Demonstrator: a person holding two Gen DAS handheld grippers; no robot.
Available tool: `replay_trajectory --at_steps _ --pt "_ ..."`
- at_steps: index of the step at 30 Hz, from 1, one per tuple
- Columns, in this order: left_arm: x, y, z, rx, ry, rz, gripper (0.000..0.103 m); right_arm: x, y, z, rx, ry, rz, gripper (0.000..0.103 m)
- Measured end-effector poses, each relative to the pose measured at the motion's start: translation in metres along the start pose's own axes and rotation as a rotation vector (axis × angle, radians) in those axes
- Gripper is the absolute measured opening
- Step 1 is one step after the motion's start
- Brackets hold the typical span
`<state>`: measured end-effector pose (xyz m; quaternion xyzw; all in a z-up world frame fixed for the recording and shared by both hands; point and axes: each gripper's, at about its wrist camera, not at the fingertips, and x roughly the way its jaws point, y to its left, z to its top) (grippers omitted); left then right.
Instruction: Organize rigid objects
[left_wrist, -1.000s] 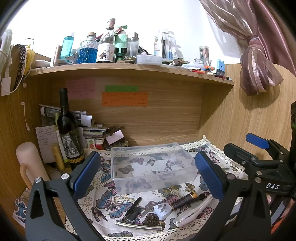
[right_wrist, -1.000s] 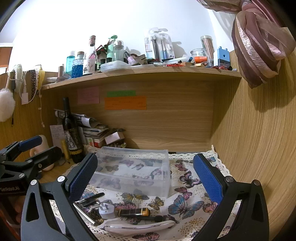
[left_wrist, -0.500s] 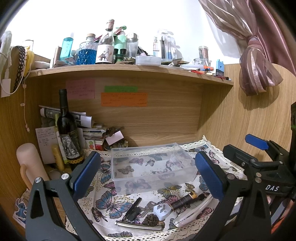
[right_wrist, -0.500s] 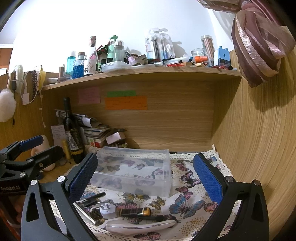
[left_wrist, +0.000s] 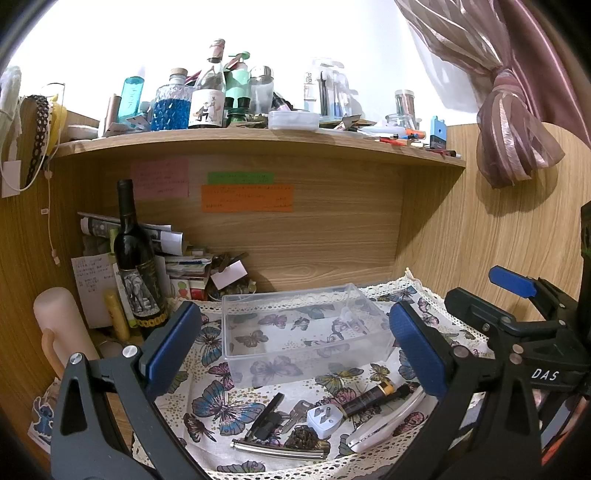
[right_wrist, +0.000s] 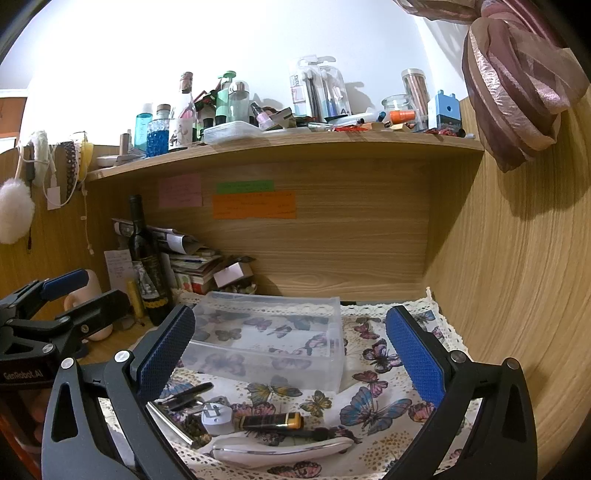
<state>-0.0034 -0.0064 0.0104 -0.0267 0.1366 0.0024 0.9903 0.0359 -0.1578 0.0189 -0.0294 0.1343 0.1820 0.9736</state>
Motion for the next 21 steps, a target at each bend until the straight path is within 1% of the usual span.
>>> replay_trajectory --at_steps 5,9,10,13,19,21 --pt "0.001 -0.002 0.001 0.001 0.008 -0.012 0.103 0.000 0.004 -0.001 -0.002 0.009 0.001 0.103" --pt "0.007 0.009 -0.003 -0.023 0.028 -0.015 0.103 0.007 0.002 -0.005 0.001 0.035 -0.009 0.103" --pt "0.011 0.015 -0.006 -0.039 0.048 -0.014 0.102 0.009 0.002 -0.006 0.005 0.044 -0.010 0.103" --pt "0.023 0.031 -0.016 -0.063 0.113 0.009 0.087 0.017 -0.002 -0.015 0.013 0.093 -0.014 0.103" --pt "0.044 0.052 -0.053 -0.076 0.255 0.043 0.086 0.040 -0.008 -0.047 0.027 0.233 -0.022 0.103" --pt "0.049 0.055 -0.067 -0.081 0.304 0.041 0.086 0.047 -0.011 -0.060 0.044 0.282 -0.011 0.103"
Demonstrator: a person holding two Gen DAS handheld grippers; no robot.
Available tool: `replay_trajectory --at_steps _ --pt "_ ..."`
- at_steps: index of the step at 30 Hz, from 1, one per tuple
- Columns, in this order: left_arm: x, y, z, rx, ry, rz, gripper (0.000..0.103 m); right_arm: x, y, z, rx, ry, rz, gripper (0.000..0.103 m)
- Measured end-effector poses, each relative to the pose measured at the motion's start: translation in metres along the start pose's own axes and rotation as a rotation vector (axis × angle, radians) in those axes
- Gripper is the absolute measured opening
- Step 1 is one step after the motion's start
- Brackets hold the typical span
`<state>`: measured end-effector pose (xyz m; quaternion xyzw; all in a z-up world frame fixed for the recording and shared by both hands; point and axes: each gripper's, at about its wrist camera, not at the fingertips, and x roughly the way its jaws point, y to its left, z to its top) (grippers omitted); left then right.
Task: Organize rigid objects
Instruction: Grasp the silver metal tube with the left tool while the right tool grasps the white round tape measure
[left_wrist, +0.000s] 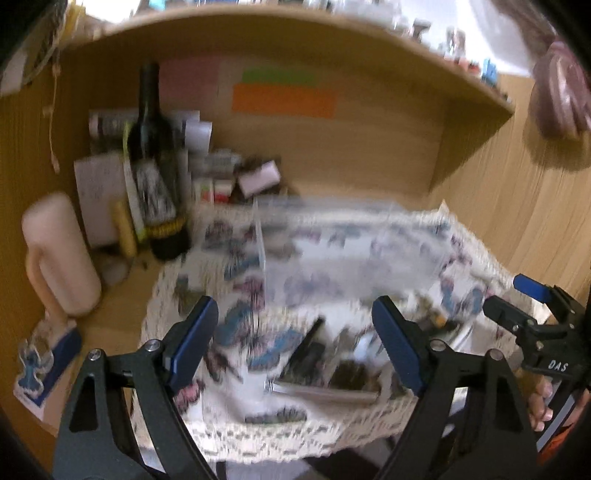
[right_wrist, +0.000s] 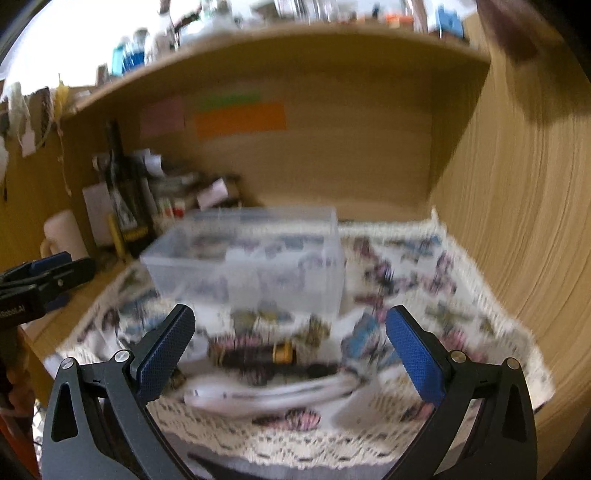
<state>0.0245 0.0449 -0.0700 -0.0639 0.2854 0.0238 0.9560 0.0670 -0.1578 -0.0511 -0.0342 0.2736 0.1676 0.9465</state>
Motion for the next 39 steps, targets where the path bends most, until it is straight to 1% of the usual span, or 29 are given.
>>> replay_trajectory --at_steps 5,8,10,12,14,17,18,20,21,24,26,28,32,34,37,39 --pt "0.029 0.001 -0.031 -0.034 0.145 -0.025 0.086 0.019 -0.002 -0.022 0.027 0.090 0.032 0.103" --pt "0.047 -0.006 -0.045 -0.049 0.216 -0.027 0.086 0.029 0.004 -0.028 0.019 0.122 0.045 0.103" --pt "0.057 -0.011 -0.054 -0.065 0.259 -0.043 0.087 0.033 0.009 -0.031 0.004 0.136 0.050 0.103" --pt "0.063 -0.016 -0.060 -0.068 0.283 -0.040 0.087 0.037 0.014 -0.036 -0.012 0.154 0.062 0.103" --pt "0.063 -0.020 -0.064 -0.058 0.268 -0.029 0.093 0.039 0.019 -0.039 -0.026 0.172 0.070 0.103" --pt "0.064 -0.023 -0.064 -0.053 0.252 -0.017 0.093 0.044 0.024 -0.044 -0.042 0.193 0.078 0.103" --pt "0.064 -0.024 -0.065 -0.048 0.246 -0.013 0.092 0.045 0.025 -0.045 -0.049 0.192 0.069 0.103" --pt "0.065 -0.023 -0.065 -0.039 0.234 -0.002 0.083 0.046 0.029 -0.046 -0.070 0.181 0.055 0.103" --pt "0.064 -0.022 -0.064 -0.037 0.231 -0.007 0.081 0.046 0.029 -0.047 -0.074 0.178 0.053 0.103" --pt "0.060 -0.014 -0.064 -0.041 0.228 -0.019 0.064 0.045 0.028 -0.048 -0.084 0.170 0.056 0.103" --pt "0.057 -0.007 -0.065 -0.039 0.233 -0.021 0.047 0.044 0.024 -0.049 -0.084 0.167 0.047 0.103" --pt "0.054 0.000 -0.065 -0.036 0.238 -0.019 0.040 0.045 0.016 -0.050 -0.067 0.173 0.039 0.103" --pt "0.049 0.005 -0.067 -0.011 0.239 -0.005 0.034 0.047 -0.008 -0.051 0.023 0.199 0.048 0.103" --pt "0.047 0.005 -0.069 0.011 0.239 0.004 0.031 0.047 -0.016 -0.051 0.047 0.204 0.038 0.103" --pt "0.046 0.005 -0.069 0.039 0.240 0.019 0.030 0.045 -0.025 -0.048 0.069 0.206 0.003 0.103" --pt "0.049 0.006 -0.068 0.040 0.246 0.020 0.030 0.046 -0.027 -0.046 0.092 0.214 0.007 0.103"
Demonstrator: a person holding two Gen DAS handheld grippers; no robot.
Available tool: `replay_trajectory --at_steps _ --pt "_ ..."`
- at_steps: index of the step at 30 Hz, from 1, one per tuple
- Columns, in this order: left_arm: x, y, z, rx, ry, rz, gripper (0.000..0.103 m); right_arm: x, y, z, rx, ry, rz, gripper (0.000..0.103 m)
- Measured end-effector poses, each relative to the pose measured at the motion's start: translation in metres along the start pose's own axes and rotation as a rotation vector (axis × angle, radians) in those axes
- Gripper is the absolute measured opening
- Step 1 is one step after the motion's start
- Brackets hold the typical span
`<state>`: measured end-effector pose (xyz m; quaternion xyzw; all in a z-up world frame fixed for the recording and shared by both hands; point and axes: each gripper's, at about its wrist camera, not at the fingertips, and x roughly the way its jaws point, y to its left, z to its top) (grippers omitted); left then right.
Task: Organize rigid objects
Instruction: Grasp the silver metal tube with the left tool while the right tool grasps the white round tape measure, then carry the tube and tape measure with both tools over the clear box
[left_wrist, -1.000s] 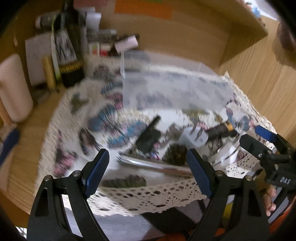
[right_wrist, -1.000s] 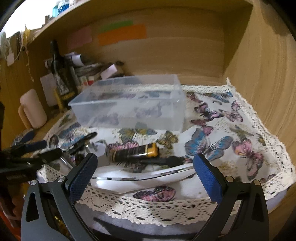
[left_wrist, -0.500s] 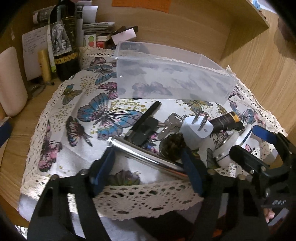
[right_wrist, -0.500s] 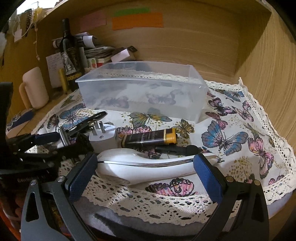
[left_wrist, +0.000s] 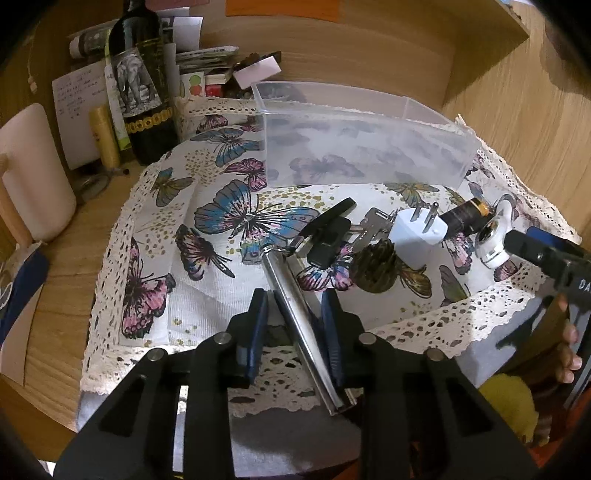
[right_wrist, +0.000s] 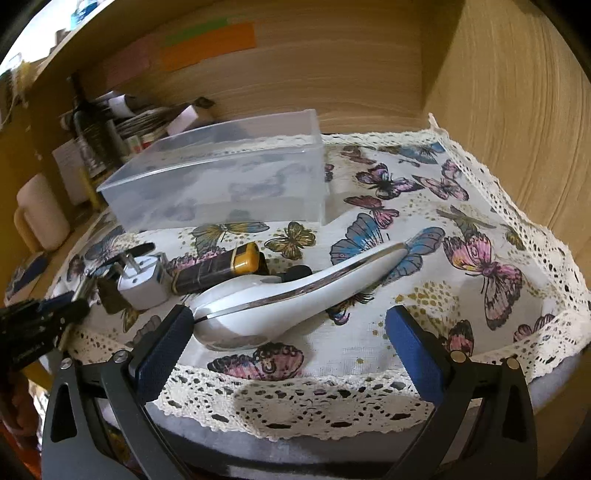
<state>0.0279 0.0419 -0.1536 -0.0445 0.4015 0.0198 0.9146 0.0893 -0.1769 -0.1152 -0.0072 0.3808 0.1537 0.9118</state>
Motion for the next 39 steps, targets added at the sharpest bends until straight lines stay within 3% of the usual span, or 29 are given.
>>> replay_trajectory --at_steps 6,10,14,17,21,30,39 --pt "0.008 -0.002 0.005 -0.002 -0.019 0.017 0.030 0.017 0.016 0.009 0.027 0.020 0.029 0.103" --pt "0.009 -0.002 0.003 0.014 -0.032 0.021 0.028 0.033 0.015 0.002 0.032 0.045 -0.049 0.098" --pt "0.007 0.001 0.003 0.026 -0.035 0.029 0.015 0.021 0.008 -0.004 0.016 0.009 -0.085 0.076" --pt "0.004 0.006 0.004 0.008 -0.037 0.007 0.015 0.015 0.000 -0.007 0.027 0.001 -0.103 0.054" --pt "-0.001 0.008 0.006 0.004 -0.051 0.017 0.015 0.007 -0.012 -0.006 0.057 -0.012 -0.107 0.035" --pt "-0.023 0.006 0.026 0.026 -0.138 0.018 0.015 -0.026 -0.020 0.007 0.050 -0.141 -0.172 0.032" --pt "-0.040 0.001 0.053 0.039 -0.221 -0.008 0.015 -0.065 -0.018 0.029 0.010 -0.277 -0.169 0.031"
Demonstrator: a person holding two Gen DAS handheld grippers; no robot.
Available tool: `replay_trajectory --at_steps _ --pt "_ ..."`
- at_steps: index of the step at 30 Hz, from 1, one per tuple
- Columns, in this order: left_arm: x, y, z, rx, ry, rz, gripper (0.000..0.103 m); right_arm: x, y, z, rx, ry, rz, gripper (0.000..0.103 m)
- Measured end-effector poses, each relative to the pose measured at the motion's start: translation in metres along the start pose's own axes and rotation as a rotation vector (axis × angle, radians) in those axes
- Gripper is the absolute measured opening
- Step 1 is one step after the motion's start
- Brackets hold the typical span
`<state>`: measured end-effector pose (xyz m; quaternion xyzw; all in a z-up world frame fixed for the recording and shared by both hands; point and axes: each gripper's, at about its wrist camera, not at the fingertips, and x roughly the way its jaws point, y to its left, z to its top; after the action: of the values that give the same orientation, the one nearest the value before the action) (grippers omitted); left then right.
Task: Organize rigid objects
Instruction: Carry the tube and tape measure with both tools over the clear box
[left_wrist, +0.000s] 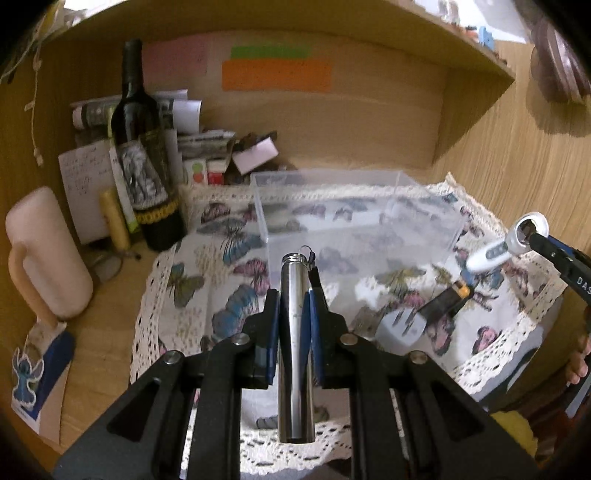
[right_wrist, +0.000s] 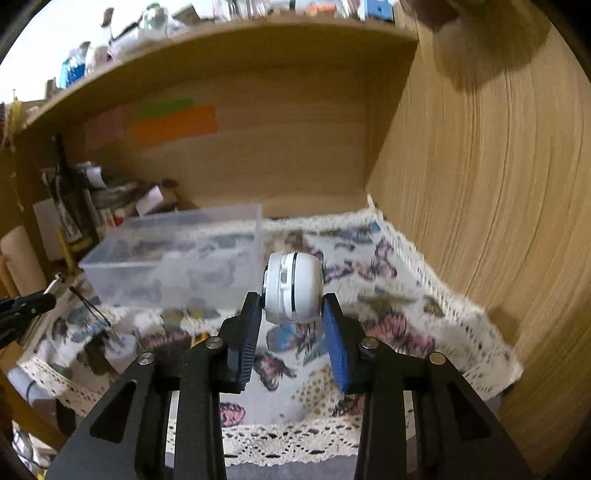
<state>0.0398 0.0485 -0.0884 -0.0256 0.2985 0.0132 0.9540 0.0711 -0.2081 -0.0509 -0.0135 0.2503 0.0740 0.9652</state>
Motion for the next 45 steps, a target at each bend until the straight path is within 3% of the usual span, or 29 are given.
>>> replay_trajectory --at_steps 12,14,15,17,19,20,23,27,33,43,45 --pt "0.004 -0.014 0.007 0.018 -0.007 -0.032 0.015 -0.013 0.008 0.004 -0.039 -0.039 0.010 0.031" --pt "0.004 -0.014 0.007 0.020 -0.007 -0.028 0.015 -0.011 0.006 0.002 -0.033 -0.027 0.015 0.034" --pt "0.004 -0.014 0.007 0.019 -0.007 -0.027 0.015 -0.008 0.004 0.001 -0.026 -0.013 0.013 0.042" --pt "0.003 -0.013 0.006 0.016 -0.007 -0.024 0.015 0.001 0.002 -0.002 -0.012 0.012 0.006 0.043" --pt "0.003 -0.012 0.006 0.013 -0.007 -0.018 0.015 0.008 0.001 -0.004 -0.008 0.023 0.008 0.025" --pt "0.003 -0.012 0.006 0.011 -0.006 -0.017 0.015 0.013 0.000 -0.004 -0.004 0.040 0.022 0.003" --pt "0.003 -0.010 0.006 0.003 -0.008 -0.015 0.015 0.022 -0.003 -0.004 0.030 0.071 0.068 0.004" --pt "0.005 -0.009 0.009 -0.008 -0.008 -0.017 0.015 0.026 -0.001 -0.004 0.012 0.068 0.049 0.004" --pt "0.010 -0.010 0.008 -0.008 0.003 -0.022 0.015 0.047 -0.002 -0.015 0.021 0.135 0.067 0.004" --pt "0.012 -0.011 0.006 -0.028 0.011 -0.035 0.015 0.057 0.013 -0.002 -0.024 0.106 0.076 0.004" --pt "0.011 -0.010 0.007 -0.032 0.010 -0.041 0.015 0.049 0.013 -0.005 -0.037 0.104 0.070 0.010"
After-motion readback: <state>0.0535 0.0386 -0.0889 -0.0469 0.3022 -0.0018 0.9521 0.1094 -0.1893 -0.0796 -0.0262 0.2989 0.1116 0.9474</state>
